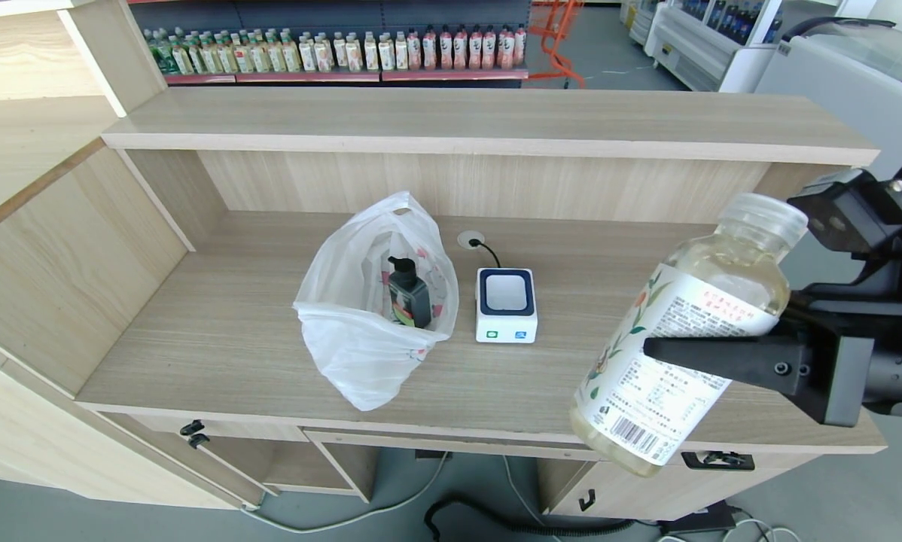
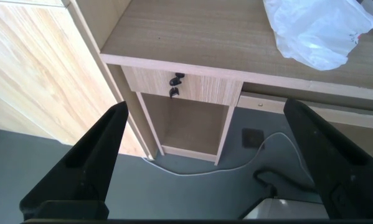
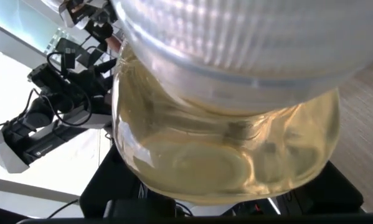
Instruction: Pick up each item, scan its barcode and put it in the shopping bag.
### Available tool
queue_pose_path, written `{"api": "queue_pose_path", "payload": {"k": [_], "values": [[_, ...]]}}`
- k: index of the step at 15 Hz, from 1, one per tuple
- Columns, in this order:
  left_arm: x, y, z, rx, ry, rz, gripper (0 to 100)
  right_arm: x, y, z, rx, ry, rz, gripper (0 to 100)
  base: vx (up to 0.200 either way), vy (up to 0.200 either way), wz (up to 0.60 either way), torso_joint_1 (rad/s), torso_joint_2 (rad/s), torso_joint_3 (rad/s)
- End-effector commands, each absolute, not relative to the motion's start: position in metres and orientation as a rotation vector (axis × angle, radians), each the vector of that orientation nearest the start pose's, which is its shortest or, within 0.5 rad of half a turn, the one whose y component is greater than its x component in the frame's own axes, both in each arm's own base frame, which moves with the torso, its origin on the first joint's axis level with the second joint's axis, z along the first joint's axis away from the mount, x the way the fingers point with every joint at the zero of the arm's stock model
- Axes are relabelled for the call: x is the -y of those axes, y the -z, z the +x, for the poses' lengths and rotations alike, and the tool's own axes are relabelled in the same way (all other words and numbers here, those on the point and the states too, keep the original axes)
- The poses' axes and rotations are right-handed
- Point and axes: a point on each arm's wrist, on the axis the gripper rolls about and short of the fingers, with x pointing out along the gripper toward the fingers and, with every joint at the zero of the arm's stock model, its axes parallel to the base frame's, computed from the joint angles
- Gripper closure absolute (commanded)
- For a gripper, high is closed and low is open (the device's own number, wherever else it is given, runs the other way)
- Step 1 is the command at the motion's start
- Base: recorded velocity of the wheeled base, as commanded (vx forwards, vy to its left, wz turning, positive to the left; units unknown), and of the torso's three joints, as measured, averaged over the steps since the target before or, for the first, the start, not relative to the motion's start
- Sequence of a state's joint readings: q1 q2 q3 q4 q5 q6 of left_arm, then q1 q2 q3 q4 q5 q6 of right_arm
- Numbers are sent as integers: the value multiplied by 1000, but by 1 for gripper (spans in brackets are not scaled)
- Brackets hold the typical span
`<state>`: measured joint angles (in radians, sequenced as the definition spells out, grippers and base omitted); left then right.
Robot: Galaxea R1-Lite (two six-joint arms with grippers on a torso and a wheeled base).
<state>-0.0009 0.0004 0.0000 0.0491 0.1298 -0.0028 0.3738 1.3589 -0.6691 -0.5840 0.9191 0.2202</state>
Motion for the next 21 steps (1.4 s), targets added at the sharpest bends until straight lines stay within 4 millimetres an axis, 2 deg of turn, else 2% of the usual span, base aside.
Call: {"api": "queue_pose_path", "payload": {"k": [1, 4, 6, 9, 12, 14, 17, 21], "values": [[-3, -70, -23, -49, -130, -1, 0, -93, -231, 192, -229, -1271, 192, 100, 0, 0, 0, 0, 0, 0], [-3, -70, -23, -49, -129, 0, 0, -77, -230, 200, -53, -1202, -45, 100, 0, 0, 0, 0, 0, 0], [-3, -70, -23, -49, -130, 0, 0, -50, -233, 207, 130, -1058, -337, 100, 0, 0, 0, 0, 0, 0], [-3, -70, -23, -49, -129, 0, 0, -29, -242, 217, 237, -807, -645, 100, 0, 0, 0, 0, 0, 0], [-3, -70, -23, -49, -129, -1, 0, -18, -244, 220, 252, -636, -848, 100, 0, 0, 0, 0, 0, 0], [-3, -70, -23, -50, -129, 0, 0, -14, -243, 222, 262, -610, -917, 100, 0, 0, 0, 0, 0, 0], [-3, -70, -23, -50, -127, 2, 0, 1, -242, 224, 249, -540, -1010, 100, 0, 0, 0, 0, 0, 0], [-3, -70, -23, -49, -129, 3, 0, 6, -241, 224, 238, -519, -1023, 100, 0, 0, 0, 0, 0, 0]]}}
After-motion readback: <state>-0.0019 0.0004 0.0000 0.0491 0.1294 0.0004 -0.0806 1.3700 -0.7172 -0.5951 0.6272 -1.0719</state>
